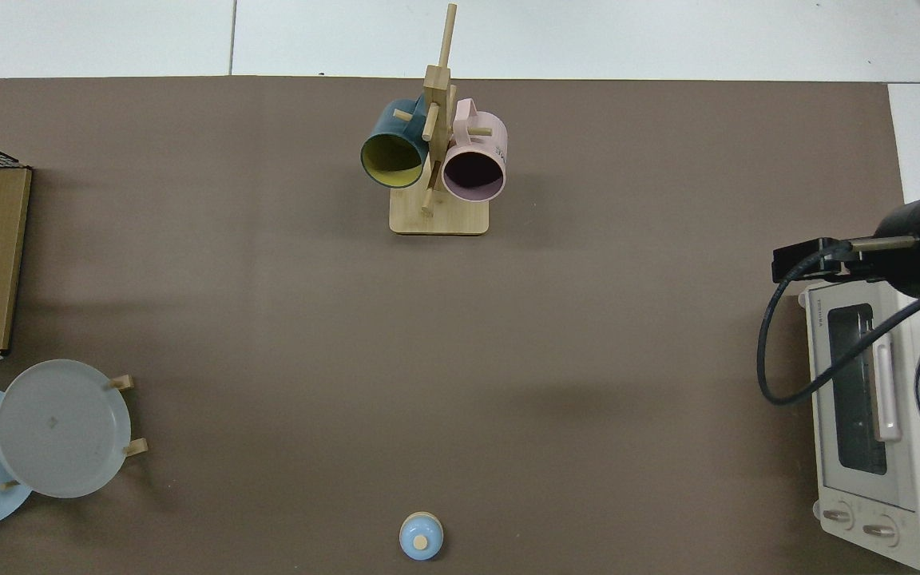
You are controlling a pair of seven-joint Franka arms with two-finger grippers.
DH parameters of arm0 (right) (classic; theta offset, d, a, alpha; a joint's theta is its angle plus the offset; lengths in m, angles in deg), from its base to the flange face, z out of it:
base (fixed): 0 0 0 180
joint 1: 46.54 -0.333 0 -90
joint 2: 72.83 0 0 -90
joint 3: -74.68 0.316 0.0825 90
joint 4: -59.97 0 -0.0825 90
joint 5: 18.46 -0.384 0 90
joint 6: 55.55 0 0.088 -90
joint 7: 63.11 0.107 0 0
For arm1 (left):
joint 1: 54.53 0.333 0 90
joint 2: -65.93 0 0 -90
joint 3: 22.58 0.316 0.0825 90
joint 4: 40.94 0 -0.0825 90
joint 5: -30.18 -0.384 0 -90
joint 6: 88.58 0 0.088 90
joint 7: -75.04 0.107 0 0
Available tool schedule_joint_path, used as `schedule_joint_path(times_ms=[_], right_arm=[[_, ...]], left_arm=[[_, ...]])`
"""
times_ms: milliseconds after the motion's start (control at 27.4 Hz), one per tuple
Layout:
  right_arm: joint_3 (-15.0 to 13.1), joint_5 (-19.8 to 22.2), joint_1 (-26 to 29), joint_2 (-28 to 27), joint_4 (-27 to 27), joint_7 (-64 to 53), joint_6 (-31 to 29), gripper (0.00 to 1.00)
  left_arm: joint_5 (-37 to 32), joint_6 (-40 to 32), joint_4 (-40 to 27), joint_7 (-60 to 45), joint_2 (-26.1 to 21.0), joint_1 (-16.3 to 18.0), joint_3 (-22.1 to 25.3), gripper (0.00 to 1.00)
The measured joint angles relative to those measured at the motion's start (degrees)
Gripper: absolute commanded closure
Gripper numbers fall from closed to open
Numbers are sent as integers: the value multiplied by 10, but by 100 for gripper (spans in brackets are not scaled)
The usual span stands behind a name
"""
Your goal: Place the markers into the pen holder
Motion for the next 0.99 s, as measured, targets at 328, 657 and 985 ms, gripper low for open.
schedule_joint_path(times_ms=[328, 657, 985], right_arm=[[0, 0, 0, 0, 0, 0, 0, 0], [0, 0, 0, 0, 0, 0, 0, 0], [0, 0, 0, 0, 0, 0, 0, 0]], left_arm=[[10, 2, -1, 14, -6, 8, 0, 100], [20, 1, -22, 22, -13, 18, 0, 100], [56, -3, -46, 24, -13, 18, -1, 0]])
